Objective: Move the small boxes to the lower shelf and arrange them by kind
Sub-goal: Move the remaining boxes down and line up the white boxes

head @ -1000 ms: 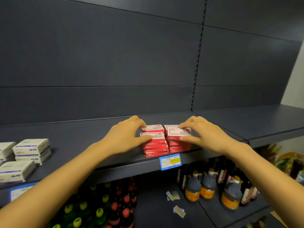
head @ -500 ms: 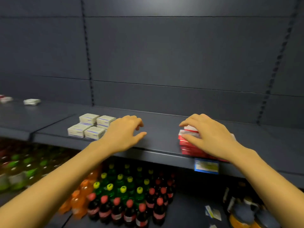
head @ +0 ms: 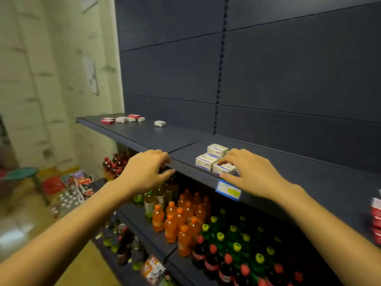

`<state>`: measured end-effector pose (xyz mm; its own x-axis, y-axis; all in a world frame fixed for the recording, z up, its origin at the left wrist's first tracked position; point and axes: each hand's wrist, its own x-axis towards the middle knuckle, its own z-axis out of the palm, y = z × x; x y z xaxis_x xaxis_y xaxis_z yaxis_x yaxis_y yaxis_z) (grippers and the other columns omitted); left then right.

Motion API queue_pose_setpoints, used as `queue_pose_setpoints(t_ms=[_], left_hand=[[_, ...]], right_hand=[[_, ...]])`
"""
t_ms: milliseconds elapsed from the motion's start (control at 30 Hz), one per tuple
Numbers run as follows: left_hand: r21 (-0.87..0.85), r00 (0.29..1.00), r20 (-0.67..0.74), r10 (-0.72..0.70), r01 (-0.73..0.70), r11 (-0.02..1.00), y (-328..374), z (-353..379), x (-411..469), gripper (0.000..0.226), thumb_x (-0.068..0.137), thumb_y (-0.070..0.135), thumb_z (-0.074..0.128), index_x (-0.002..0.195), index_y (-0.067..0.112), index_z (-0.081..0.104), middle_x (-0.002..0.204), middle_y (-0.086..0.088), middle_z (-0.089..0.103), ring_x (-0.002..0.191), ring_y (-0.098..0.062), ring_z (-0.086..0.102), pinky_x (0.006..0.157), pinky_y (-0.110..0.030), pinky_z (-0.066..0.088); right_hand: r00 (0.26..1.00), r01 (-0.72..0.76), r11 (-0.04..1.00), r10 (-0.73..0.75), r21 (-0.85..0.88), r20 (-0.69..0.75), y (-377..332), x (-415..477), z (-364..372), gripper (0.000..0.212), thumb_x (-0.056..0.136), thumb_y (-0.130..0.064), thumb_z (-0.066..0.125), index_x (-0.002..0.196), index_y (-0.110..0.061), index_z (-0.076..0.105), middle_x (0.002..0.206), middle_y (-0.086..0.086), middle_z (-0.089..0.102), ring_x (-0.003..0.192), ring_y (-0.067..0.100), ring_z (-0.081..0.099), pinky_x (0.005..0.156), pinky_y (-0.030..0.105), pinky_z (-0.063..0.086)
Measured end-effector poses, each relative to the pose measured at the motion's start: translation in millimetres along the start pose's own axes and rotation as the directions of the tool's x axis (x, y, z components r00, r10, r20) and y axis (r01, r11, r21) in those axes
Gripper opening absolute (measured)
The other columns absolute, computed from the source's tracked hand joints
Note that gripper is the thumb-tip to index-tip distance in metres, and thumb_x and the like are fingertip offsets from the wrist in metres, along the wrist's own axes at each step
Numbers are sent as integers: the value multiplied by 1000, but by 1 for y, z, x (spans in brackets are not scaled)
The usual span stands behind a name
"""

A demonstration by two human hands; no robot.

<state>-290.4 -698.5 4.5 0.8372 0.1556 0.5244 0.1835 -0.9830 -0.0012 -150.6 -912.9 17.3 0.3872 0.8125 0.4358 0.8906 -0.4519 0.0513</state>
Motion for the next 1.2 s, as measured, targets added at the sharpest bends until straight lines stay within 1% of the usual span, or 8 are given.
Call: queue_pose_setpoints(t_ms=[167, 300, 400, 500, 700, 933, 1100, 1200], left_hand=[[62, 999, 40, -15, 12, 998, -73, 7, 7, 33, 86, 47, 51, 103, 18, 58, 101, 1, 62, 89, -16, 57, 71, -28, 47], [83, 999, 49, -7, 3, 997, -145, 12, 17, 34, 86, 47, 51, 106, 20, 58, 102, 2, 63, 83, -9, 52, 64, -19, 35], [105, 998, 66, -11, 4, 994, -195, 18, 26, 36, 87, 48, 50, 108, 20, 57, 106, 2, 63, 94, -15, 58, 68, -23, 41], [107, 998, 69, -8, 1, 994, -237, 24, 35, 37, 87, 48, 50, 109, 19, 57, 108, 1, 63, 96, -16, 58, 73, -27, 46], [83, 998, 57, -19, 14, 996, -304, 41, 54, 35, 87, 48, 50, 107, 19, 57, 107, 2, 62, 96, -15, 57, 67, -22, 38], [14, 998, 26, -54, 54, 998, -365, 71, 85, 32, 88, 46, 49, 107, 21, 56, 109, 3, 62, 98, -14, 56, 70, -21, 38], [20, 997, 8, -71, 71, 997, -417, 90, 119, 34, 87, 47, 49, 109, 21, 57, 108, 3, 61, 86, -7, 47, 68, -20, 36], [24, 996, 12, -93, 92, 995, -452, 100, 146, 35, 87, 48, 49, 110, 22, 57, 108, 4, 61, 91, -9, 50, 74, -23, 41]], right_hand=[[999, 19, 999, -20, 28, 24, -27, 69, 34, 34, 89, -46, 48, 121, -34, 52, 127, -13, 50, 120, 11, 45, 84, 31, 40], [999, 23, 999, -24, 33, 40, -55, 133, 62, 36, 90, -47, 48, 123, -34, 50, 126, -12, 51, 118, 11, 46, 84, 30, 41], [1000, 8, 998, -9, 66, 19, -72, 178, 83, 35, 89, -46, 49, 122, -34, 51, 122, -14, 54, 115, 8, 48, 77, 24, 38], [1000, -5, 997, 4, 81, 12, -87, 217, 104, 34, 89, -47, 49, 121, -35, 51, 120, -15, 55, 112, 6, 50, 77, 23, 40], [998, -23, 997, 19, 79, 54, -103, 286, 137, 33, 89, -47, 50, 120, -34, 52, 117, -14, 56, 108, 7, 52, 75, 23, 38], [995, -16, 999, 12, 40, 102, -106, 371, 173, 32, 89, -46, 51, 118, -33, 54, 117, -11, 58, 108, 12, 54, 76, 28, 40], [994, -3, 999, 0, 33, 108, -105, 449, 202, 31, 89, -44, 52, 117, -31, 55, 114, -8, 59, 102, 13, 55, 72, 27, 39], [993, 0, 1000, -4, 31, 116, -104, 499, 219, 32, 89, -43, 51, 118, -30, 55, 115, -7, 58, 103, 14, 54, 72, 28, 38]])
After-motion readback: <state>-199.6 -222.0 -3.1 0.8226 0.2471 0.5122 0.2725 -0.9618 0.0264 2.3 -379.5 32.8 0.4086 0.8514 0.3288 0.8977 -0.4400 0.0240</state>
